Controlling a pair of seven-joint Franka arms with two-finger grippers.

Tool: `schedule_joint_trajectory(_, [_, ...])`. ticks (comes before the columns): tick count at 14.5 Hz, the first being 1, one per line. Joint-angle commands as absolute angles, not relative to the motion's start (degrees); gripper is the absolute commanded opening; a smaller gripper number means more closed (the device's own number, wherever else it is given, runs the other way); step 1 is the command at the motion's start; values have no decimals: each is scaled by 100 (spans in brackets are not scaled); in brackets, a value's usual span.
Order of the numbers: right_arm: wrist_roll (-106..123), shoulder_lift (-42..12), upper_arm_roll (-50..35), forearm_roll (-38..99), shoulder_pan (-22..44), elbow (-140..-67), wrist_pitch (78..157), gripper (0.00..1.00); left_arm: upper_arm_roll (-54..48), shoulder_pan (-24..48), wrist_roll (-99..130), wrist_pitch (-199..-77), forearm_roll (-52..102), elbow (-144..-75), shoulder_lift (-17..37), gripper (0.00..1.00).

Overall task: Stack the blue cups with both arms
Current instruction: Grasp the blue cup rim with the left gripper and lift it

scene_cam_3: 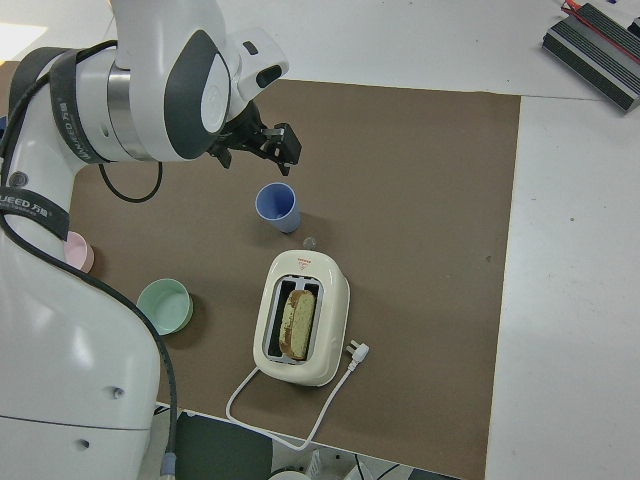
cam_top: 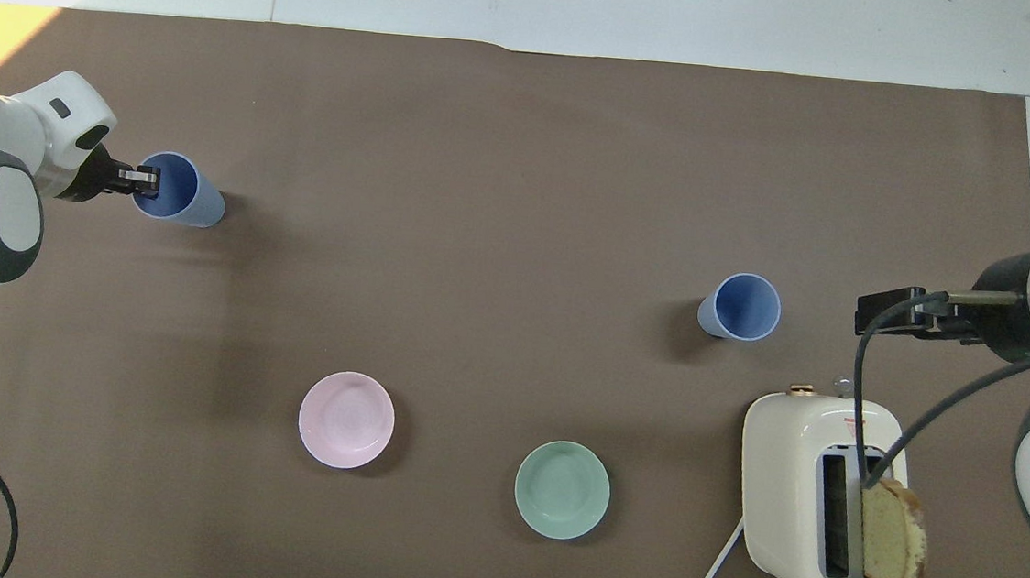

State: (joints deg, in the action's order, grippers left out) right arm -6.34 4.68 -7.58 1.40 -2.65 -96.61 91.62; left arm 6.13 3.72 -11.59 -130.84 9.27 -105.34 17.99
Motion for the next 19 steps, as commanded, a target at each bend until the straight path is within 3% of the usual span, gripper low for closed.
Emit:
schedule_joint_trajectory(1, [-483, 624, -800, 149, -360, -9844, 9281, 100, 685, 544, -1134, -13008, 976, -10644, 1408, 0])
schedule_joint_trajectory(4, [-483, 615, -800, 149, -360, -9844, 9281, 100, 668, 632, -1143, -12631, 914, -10530, 1065, 0])
schedule_joint_trajectory(9, [-483, 615, -800, 149, -360, -9844, 9281, 100, 668, 1457, -776, -12516, 914, -10634, 835, 0])
schedule_joint_trajectory(15, [-483, 624, -800, 149, -360, -9844, 9281, 100, 668, 2626, 684, -12700, 914, -10854, 914, 0])
schedule_joint_trajectory(19, [-483, 624, -800, 149, -360, -9844, 9273, 100, 659, 3408, 1422, -13542, 914, -11320, 993, 0])
